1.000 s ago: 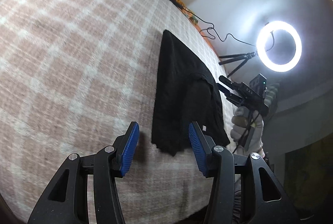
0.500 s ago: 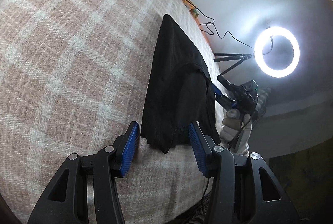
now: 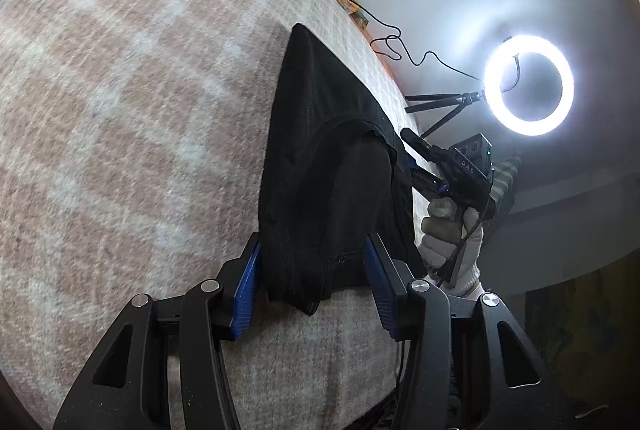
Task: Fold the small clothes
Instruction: 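Move both tools to the end of the bundle and grasp it, then lift the folded black shirt off the blanket with both tools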
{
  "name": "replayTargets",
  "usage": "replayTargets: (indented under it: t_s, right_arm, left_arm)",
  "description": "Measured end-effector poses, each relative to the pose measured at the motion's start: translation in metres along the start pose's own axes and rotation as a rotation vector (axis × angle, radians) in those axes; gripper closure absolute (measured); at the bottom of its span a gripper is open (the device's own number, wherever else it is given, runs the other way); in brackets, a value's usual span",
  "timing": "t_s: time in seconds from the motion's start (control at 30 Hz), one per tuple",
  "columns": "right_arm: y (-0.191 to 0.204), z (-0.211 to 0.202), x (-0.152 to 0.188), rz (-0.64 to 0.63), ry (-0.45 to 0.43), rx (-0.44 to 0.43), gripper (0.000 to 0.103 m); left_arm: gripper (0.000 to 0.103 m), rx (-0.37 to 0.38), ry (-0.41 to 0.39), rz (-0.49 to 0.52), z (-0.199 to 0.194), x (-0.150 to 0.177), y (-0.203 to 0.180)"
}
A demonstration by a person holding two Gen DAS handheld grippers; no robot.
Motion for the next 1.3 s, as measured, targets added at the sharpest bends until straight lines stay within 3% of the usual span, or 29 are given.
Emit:
replayTargets:
  t_s: [0.37, 0.6, 0.93, 1.3]
  right_arm:
    - [0.012, 0.014, 0.001, -0.037, 0.0, 0.021, 0.07]
    - [0.02, 0.023, 0.004, -0.109, 0.001, 0.102, 0.08]
    - [0.023, 0.025, 0.006, -0.161, -0.012, 0.198, 0.095]
    - [0.044, 0.007, 0.004, -0.222, -0.079, 0.26, 0.097]
  left_arm:
    - [0.057, -0.017, 0.006, 0.05, 0.015, 0.001, -0.017]
    - [0.091, -0.065, 0.014, 0.086, 0.028, 0.006, -0.021]
    - [0.093, -0.131, -0.01, 0.172, 0.04, 0.01, -0.036]
    - [0.095, -0.207, -0.078, 0.355, 0.049, 0.012, -0.071]
Point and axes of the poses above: each gripper's, at about its wrist camera, not at the fingertips, and z roughly the way its jaws point, y to its left, x to its underside, the point moved 7 cm from there along z, roughly the way its jaws point, and after that the axes turned 2 degrees about -y, right-handed, at the moved point
